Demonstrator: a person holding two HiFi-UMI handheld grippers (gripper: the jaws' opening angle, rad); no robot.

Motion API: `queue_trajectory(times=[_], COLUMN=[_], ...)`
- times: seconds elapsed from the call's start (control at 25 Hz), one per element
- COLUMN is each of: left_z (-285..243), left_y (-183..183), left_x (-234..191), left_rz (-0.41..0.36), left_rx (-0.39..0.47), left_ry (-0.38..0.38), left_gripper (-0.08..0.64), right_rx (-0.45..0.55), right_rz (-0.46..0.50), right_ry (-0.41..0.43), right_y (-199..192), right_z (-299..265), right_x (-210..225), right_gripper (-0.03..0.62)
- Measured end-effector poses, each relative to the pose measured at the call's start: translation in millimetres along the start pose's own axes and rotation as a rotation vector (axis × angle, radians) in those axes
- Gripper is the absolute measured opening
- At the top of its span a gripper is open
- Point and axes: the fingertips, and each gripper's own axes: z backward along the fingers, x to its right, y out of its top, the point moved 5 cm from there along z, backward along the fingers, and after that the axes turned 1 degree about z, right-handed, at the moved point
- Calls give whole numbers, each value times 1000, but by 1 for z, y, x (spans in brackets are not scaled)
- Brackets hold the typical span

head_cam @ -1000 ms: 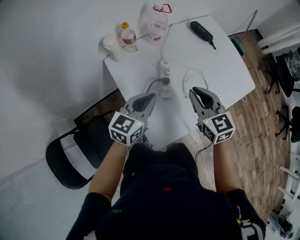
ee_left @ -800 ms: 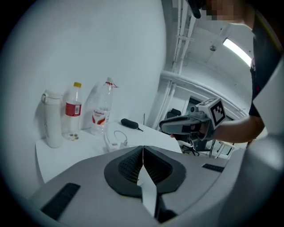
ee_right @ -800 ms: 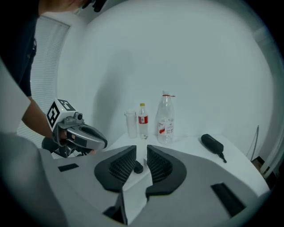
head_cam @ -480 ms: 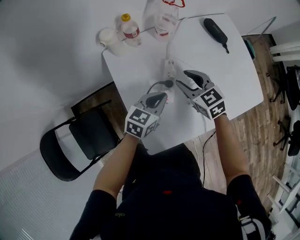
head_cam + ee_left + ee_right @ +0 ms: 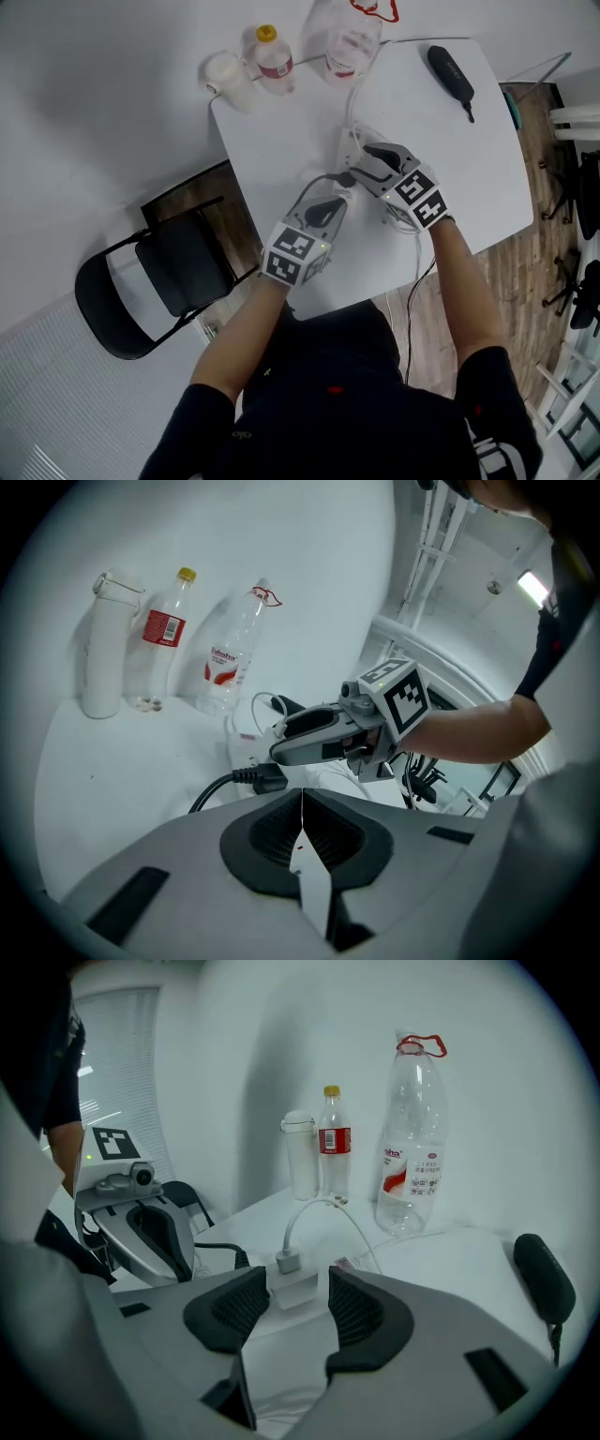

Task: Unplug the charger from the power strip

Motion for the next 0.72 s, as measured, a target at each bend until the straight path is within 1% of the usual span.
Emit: queue_trajectory(times=[0.08,0.2,0.36,0.48,0.56,0.64,0.72], left_z=[-1,-2,-3,-3,-2,3,14], left_y=[0,0,1,1,2,8,21], left_x=[-1,-2,-4,-4,-4,-5,-5], left_rz=[2,14,24,22,10,1,0], left_rx=[-2,-5,11,-1,-9,10,52], left_ry=[0,-3,-12,-12,6,24,29], left_gripper=[23,23,23,23,23,23,23], right_rx=[3,18,22,59,80,110,168], right_rz=[11,12,31,26,18,0,-44], right_ry=[3,23,31,9,-7,-28,-62], right_y=[-1,-2,1,6,11,18,26], right_z=[-2,-4,-4,1,7,15,28], right_x=[-2,-2,-3,-3,-4,-4,-5], right_gripper=[215,183,173,170,169,169,169])
